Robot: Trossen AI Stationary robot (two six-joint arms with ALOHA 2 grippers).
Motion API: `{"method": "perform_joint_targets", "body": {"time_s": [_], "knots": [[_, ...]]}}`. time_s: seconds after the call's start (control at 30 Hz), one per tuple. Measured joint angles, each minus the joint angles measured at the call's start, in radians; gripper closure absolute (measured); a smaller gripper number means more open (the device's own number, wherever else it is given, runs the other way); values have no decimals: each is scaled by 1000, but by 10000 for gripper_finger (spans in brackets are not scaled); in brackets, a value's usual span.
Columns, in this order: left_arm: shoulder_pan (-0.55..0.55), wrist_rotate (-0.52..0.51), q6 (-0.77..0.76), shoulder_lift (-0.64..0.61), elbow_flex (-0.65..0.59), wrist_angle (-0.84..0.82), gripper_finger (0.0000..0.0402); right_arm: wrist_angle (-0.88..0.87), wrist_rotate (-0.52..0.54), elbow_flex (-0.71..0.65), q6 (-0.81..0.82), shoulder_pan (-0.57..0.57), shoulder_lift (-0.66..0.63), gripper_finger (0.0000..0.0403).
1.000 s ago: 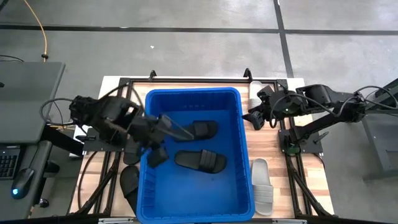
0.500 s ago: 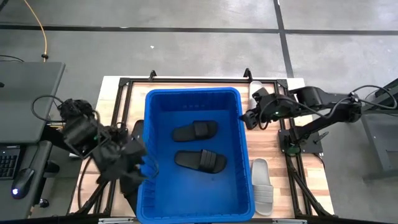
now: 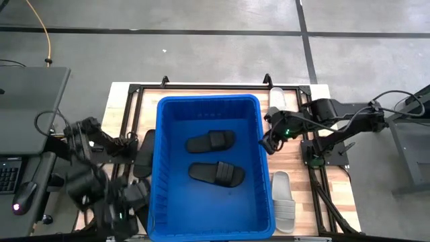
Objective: Pick and place slides into bin
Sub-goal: Put the bottom black slide in the bin
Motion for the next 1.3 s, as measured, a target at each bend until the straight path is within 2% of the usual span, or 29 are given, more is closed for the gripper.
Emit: {"method": "perform_joint_targets", "body": {"time_s": [0.07,0.17,0.27,0.47,0.57,0.73,1.03,1.07,1.2,1.3], "knots": [[-14,9,-50,30,-37,2,144,-19,-2,0,-35,17,0,171],[-34,88,-70,73,-72,7,142,-53,-12,0,-47,48,0,171],[-58,34,-147,111,-93,-12,141,-82,0,0,-53,83,0,171],[-131,-125,-144,185,-94,2,159,-91,10,0,-54,119,0,171],[-165,-117,-164,225,-94,3,174,-91,0,0,-54,128,0,171],[-227,-46,-163,280,-93,16,184,-82,2,0,-48,132,0,171],[-261,-85,-235,362,-93,47,150,-58,35,0,-54,132,0,171],[-261,-76,-237,376,-93,45,148,-57,41,0,-54,132,0,171],[-228,95,-234,418,-93,80,147,-53,53,0,-46,132,0,171],[-217,158,-251,453,-93,103,147,-49,56,0,-47,132,1,171]]}}
